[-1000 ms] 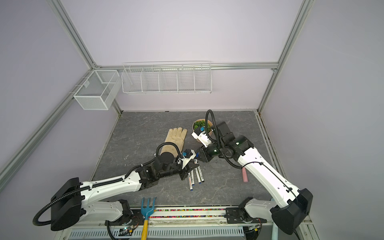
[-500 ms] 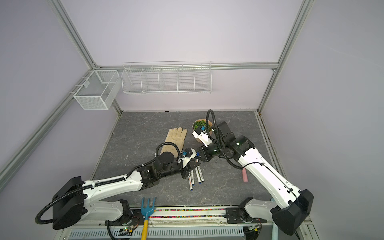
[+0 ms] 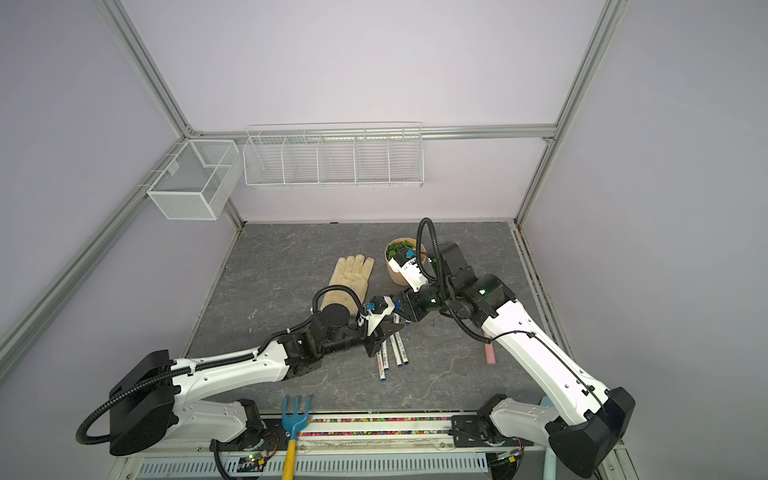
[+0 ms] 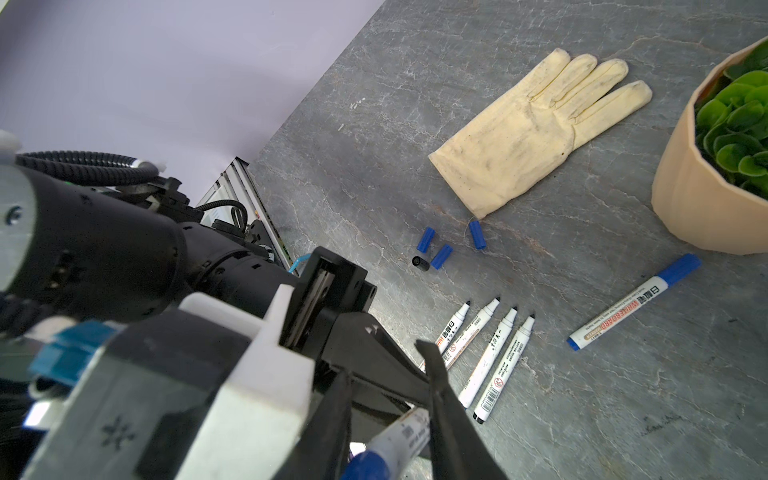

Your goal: Insert the pens into the pen caps

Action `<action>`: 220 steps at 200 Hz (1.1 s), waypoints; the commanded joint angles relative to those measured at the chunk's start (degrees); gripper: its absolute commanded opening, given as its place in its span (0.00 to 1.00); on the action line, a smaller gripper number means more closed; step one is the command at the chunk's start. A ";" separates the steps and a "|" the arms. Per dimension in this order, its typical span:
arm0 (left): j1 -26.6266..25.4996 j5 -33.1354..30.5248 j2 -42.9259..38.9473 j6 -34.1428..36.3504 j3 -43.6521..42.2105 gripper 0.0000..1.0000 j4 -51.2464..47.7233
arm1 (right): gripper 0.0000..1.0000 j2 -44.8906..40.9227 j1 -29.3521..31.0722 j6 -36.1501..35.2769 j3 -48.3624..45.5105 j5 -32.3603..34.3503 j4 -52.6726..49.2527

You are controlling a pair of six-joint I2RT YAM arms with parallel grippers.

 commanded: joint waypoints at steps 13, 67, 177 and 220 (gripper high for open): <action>-0.65 0.76 1.71 -0.08 -1.84 0.00 -2.94 | 0.34 -1.91 1.49 0.21 -0.66 -4.08 5.59; -0.65 0.34 1.89 -0.47 -1.66 0.00 -2.53 | 0.33 -1.14 1.67 -0.33 -0.83 -4.45 4.48; -0.60 0.74 4.59 -1.23 -1.41 0.00 -2.22 | 0.34 -1.73 1.73 -0.59 -0.66 -4.27 3.36; -0.65 0.66 4.98 -0.94 -1.49 0.00 -3.26 | 0.31 -1.65 1.32 0.14 -0.93 -3.43 4.15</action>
